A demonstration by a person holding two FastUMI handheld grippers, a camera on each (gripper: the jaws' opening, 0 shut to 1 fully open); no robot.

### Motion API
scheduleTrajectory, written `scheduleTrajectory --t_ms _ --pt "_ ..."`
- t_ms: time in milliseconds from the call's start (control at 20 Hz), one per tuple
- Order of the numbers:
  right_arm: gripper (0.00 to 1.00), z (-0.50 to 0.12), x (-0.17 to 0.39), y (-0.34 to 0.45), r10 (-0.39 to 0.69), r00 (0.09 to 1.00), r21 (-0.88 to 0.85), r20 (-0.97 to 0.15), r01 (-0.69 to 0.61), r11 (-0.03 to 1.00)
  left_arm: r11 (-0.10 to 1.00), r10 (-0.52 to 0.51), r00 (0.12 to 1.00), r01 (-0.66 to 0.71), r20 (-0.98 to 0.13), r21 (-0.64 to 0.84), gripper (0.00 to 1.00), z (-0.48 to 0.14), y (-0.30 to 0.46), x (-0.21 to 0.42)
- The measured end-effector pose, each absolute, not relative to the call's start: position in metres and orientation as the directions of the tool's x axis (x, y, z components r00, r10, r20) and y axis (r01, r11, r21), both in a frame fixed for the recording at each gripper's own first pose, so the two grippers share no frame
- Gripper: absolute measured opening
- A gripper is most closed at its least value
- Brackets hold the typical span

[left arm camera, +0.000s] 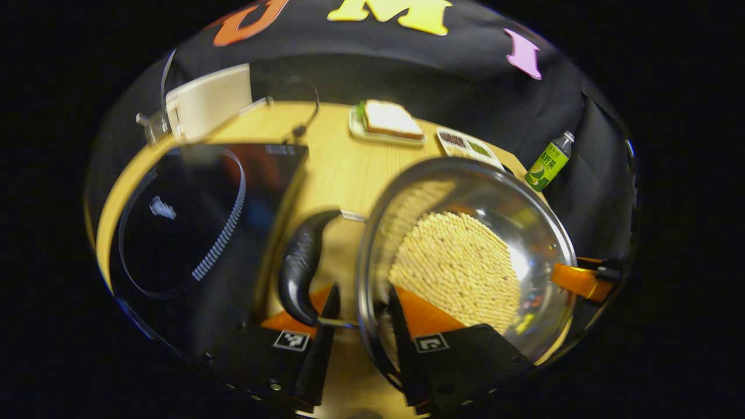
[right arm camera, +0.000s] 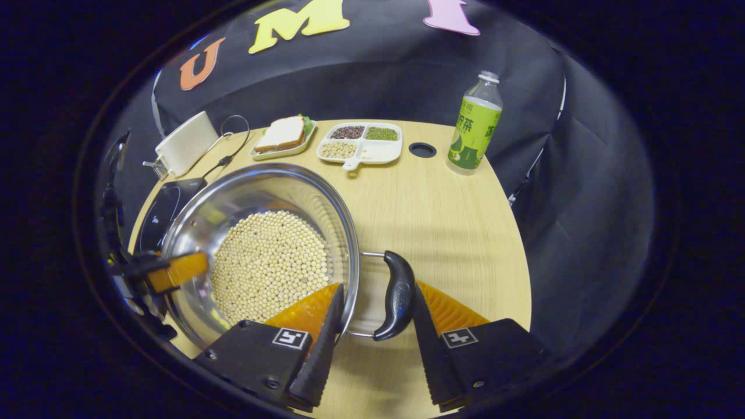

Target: First push the handle of the pot to place it horizontally, then grasp the pot with both hands and set it on the induction cooktop.

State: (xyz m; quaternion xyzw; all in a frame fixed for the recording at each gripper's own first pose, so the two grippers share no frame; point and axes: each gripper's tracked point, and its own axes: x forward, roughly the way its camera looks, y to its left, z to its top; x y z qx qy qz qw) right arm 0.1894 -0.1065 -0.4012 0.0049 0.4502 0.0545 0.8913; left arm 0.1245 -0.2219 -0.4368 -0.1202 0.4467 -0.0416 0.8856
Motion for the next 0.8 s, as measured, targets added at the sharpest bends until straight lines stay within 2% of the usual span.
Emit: scheduleTrajectory --t_ms 50,100,150,200,250,300,350,450,550,800 --pt "0.64 -0.4 0.187 -0.106 0.103 0.583 0.06 -0.806 -0.092 0.994 0.979 -0.141 0.611 -0.034 -0.779 -0.203 0.34 -0.443 -0.222 0.131" --pt "0.63 -0.4 0.188 -0.106 0.105 0.591 0.071 -0.8 -0.081 0.994 0.986 -0.1 0.606 -0.046 -0.789 -0.161 0.6 -0.443 -0.22 0.13" --pt "0.63 -0.4 0.188 -0.106 0.11 0.595 0.078 -0.796 -0.079 0.994 0.989 -0.082 0.608 -0.047 -0.79 -0.139 0.45 -0.442 -0.22 0.13" --pt "0.63 -0.4 0.187 -0.105 0.115 0.598 0.082 -0.793 -0.081 0.993 0.99 -0.079 0.613 -0.045 -0.786 -0.135 0.61 -0.439 -0.217 0.129" --pt "0.62 -0.399 0.188 -0.105 0.12 0.605 0.089 -0.787 -0.081 0.993 0.991 -0.065 0.615 -0.055 -0.786 -0.125 0.49 -0.44 -0.212 0.128" --pt "0.63 -0.398 0.189 -0.105 0.129 0.609 0.096 -0.783 -0.088 0.992 0.99 -0.078 0.607 -0.046 -0.791 -0.132 0.48 -0.44 -0.214 0.126" --pt "0.63 -0.399 0.191 -0.106 0.132 0.612 0.096 -0.779 -0.092 0.991 0.992 -0.048 0.599 -0.061 -0.799 -0.106 0.6 -0.443 -0.207 0.124" --pt "0.63 -0.4 0.193 -0.106 0.138 0.61 0.088 -0.78 -0.111 0.99 0.99 -0.064 0.608 -0.064 -0.791 -0.129 0.86 -0.443 -0.207 0.123" --pt "0.63 -0.399 0.196 -0.112 0.152 0.611 0.078 -0.777 -0.146 0.986 0.99 -0.053 0.63 -0.065 -0.775 -0.121 0.84 -0.43 -0.202 0.126" --pt "0.63 -0.4 0.192 -0.122 0.159 0.602 0.075 -0.782 -0.162 0.984 0.993 -0.052 0.634 -0.048 -0.772 -0.106 0.93 -0.43 -0.204 0.129"
